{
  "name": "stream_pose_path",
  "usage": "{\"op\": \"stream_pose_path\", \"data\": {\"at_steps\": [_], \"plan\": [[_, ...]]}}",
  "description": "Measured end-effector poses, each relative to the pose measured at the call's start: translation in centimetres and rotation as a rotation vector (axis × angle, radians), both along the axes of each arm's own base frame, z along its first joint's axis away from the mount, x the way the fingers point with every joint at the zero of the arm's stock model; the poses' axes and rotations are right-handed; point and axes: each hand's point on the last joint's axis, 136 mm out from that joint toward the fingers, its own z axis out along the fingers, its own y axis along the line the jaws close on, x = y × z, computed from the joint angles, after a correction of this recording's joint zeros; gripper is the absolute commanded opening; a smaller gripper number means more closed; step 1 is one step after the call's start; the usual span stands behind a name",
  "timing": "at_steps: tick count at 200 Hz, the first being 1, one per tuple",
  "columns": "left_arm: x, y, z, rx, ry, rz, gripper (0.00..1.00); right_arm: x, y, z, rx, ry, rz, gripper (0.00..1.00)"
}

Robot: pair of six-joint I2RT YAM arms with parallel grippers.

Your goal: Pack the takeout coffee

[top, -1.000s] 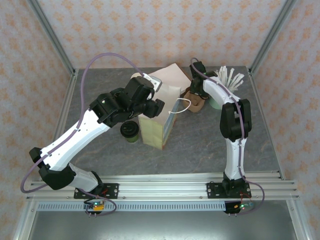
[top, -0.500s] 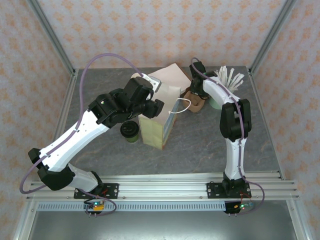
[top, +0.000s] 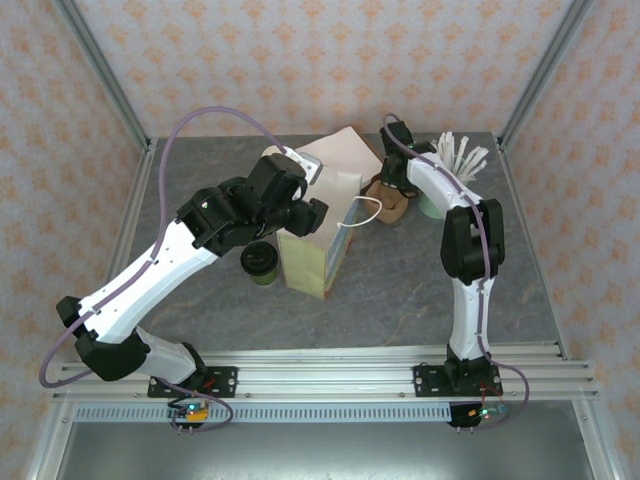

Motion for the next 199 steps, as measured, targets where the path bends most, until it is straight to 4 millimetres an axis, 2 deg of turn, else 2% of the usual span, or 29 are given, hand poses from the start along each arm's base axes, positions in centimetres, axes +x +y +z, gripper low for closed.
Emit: {"op": "stream_pose_path", "data": {"at_steps": [42, 78, 95, 136, 199], "plan": [[0.2, 0.4, -0.4, 0.006, 0.007, 0.011, 0.66, 0.0, 0.0, 1.1, 0.004, -0.020, 0.004, 0.22], [0.2, 0.4, -0.5, 0.008, 0.008, 0.011, 0.66, -0.3, -0.1, 1.0, -0.004, -0.009, 0.012, 0.39], [0.2, 0.4, -0.5, 0.008, 0.008, 0.011, 0.66, -0.5, -0.1, 0.9, -0.006, 0.002, 0.011, 0.44], [0.2, 0.4, -0.5, 0.008, 0.008, 0.011, 0.66, -0.8, -0.2, 0.6, -0.010, 0.018, 0.013, 0.46], [0.2, 0.4, -0.5, 0.008, 0.008, 0.011, 0.66, -0.8, 0.0, -1.5, -0.011, 0.070, 0.019, 0.46]]}}
